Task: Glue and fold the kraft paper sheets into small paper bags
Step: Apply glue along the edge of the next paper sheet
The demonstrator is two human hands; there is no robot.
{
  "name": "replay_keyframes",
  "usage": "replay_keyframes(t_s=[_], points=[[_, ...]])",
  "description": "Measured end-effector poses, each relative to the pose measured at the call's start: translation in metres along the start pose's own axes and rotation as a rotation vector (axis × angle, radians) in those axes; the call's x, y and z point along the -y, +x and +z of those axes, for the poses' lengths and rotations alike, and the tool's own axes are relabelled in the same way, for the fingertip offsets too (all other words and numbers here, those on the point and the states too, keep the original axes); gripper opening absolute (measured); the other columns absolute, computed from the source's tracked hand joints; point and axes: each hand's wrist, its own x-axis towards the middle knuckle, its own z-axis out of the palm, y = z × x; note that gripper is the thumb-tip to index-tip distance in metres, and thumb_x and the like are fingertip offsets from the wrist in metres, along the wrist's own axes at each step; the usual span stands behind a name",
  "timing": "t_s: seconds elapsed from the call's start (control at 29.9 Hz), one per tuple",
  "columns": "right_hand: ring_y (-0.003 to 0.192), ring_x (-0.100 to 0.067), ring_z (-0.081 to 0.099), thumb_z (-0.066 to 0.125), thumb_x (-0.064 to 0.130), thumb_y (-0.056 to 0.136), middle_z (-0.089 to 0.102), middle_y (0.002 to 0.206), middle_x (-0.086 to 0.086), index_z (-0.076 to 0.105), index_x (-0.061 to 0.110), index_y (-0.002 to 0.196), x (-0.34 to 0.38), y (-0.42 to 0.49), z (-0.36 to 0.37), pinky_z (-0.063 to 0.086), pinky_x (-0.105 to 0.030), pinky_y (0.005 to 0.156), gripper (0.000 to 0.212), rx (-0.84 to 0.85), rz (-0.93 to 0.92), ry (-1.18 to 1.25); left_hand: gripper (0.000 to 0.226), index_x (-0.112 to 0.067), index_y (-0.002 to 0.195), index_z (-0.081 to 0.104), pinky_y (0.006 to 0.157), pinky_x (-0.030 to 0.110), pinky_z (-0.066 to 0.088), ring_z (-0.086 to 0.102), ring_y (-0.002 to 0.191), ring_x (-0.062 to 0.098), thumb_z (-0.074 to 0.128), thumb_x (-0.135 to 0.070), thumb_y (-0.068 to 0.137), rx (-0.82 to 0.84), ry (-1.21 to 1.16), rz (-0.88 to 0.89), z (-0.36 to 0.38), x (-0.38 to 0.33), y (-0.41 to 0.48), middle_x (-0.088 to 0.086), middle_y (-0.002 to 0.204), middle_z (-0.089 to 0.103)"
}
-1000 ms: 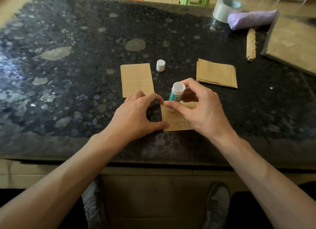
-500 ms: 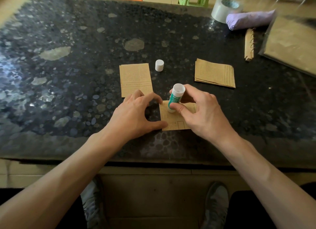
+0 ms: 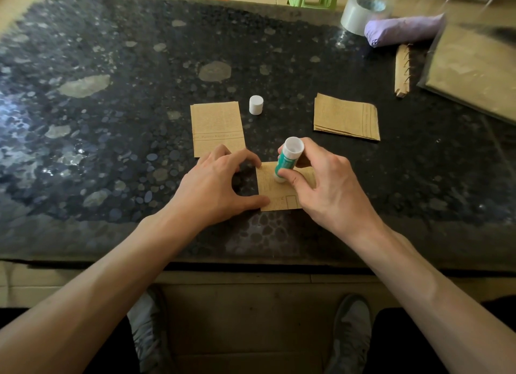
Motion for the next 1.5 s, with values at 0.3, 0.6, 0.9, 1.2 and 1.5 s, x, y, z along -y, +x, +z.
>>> replay_keyframes(t_s=[0.3,0.6,0.9,1.2,1.5], points=[[0.09,-0.002,0.055,0.071,0.038,0.097,0.057,0.102,0.013,0.057,0.018,0.109,-0.005,-0.004,0.005,0.043,-0.008,0.072,0.027,-0.128,-0.027,-0.046,0.065,-0.051,0.127,0.048,0.078,0.033,0.04,0.042,0.107,0.008,0.074,-0.071,0.069,0.008,0.001,-0.003,-0.002,0.0,0.0,-0.013,0.11,0.043],[0.093,-0.004,0.056,0.07,0.031,0.098,0.058,0.104,0.011,0.056,0.018,0.114,-0.01,-0.005,-0.002,0.044,-0.009,0.074,0.025,-0.101,0.008,-0.052,0.068,-0.051,0.127,0.049,0.081,0.035,0.043,0.043,0.107,0.01,0.07,-0.072,0.066,0.024,-0.003,-0.01,-0.003,-0.001,0.0,-0.013,0.11,0.043],[0.09,-0.004,0.057,0.071,0.036,0.098,0.056,0.102,0.015,0.056,0.02,0.11,-0.012,-0.006,-0.007,0.044,-0.006,0.069,0.025,-0.112,0.053,-0.069,0.068,-0.051,0.128,0.049,0.079,0.034,0.043,0.044,0.106,0.008,0.071,-0.072,0.067,0.023,-0.005,-0.005,-0.003,-0.002,-0.001,-0.012,0.112,0.044],[0.091,-0.003,0.058,0.07,0.043,0.096,0.061,0.104,0.013,0.061,0.018,0.114,-0.017,-0.006,-0.013,0.043,-0.006,0.071,0.032,-0.102,0.067,-0.069,0.068,-0.051,0.128,0.049,0.08,0.033,0.042,0.043,0.107,0.007,0.072,-0.071,0.068,0.017,-0.01,-0.002,-0.002,-0.001,-0.001,-0.013,0.112,0.045],[0.097,-0.006,0.059,0.071,0.032,0.097,0.063,0.109,0.008,0.06,0.016,0.119,-0.017,-0.008,-0.02,0.046,-0.011,0.077,0.029,-0.031,0.056,-0.043,0.068,-0.051,0.128,0.049,0.081,0.034,0.042,0.042,0.108,0.008,0.07,-0.072,0.067,0.021,-0.009,0.003,-0.003,0.0,-0.001,-0.013,0.112,0.044]])
